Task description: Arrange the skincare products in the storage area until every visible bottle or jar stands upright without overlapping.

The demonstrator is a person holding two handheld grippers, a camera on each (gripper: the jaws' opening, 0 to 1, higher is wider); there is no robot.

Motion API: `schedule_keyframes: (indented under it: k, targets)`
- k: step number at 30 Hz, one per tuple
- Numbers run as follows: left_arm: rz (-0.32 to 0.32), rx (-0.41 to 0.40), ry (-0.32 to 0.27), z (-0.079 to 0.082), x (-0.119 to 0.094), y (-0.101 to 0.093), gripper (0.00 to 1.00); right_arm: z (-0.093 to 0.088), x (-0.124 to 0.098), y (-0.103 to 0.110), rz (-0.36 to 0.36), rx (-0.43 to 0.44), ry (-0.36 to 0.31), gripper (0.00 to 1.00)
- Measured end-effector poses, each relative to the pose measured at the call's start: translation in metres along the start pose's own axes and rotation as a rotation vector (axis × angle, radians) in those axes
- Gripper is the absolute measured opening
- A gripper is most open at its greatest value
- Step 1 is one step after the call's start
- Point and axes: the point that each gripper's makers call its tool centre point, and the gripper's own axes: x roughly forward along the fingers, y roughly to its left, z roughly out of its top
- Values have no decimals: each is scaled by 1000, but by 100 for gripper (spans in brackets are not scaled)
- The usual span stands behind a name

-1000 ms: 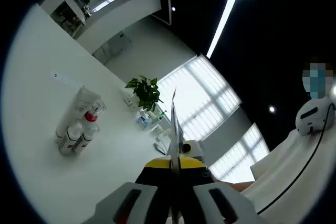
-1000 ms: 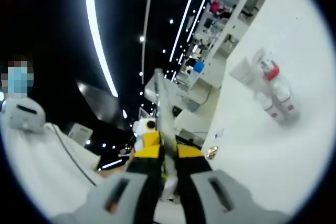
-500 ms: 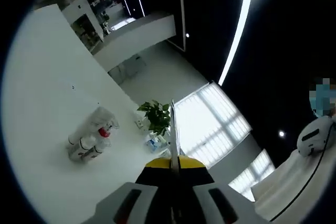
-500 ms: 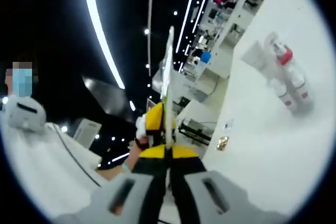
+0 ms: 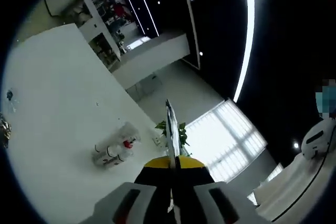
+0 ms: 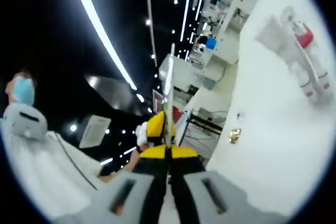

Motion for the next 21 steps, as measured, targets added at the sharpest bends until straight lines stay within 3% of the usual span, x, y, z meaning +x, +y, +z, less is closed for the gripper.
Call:
schedule_keyframes:
  k: [3, 5, 7, 9, 12, 17, 21]
  targets:
    - [5, 18, 26, -7, -8, 3, 7, 5, 5, 0, 14, 9, 0, 0]
    - [27, 48, 61, -16, -12, 7, 17, 7, 7, -3, 9, 9, -1, 0]
    - [22, 38, 106, -27, -13, 7, 15, 8, 9, -7, 9, 30, 0, 0]
    - [31, 26, 100, -29, -14, 12, 12, 9, 10, -7, 13, 38, 3, 0]
    - [-6, -62, 94, -28, -14, 11, 4, 11, 11, -9, 17, 33, 17, 0]
    - [29, -7, 78, -23, -13, 18, 0, 13, 14, -12, 13, 51, 11, 0]
    - [72, -70, 27, -14, -16, 38, 0, 14, 13, -24, -39, 1, 3, 8]
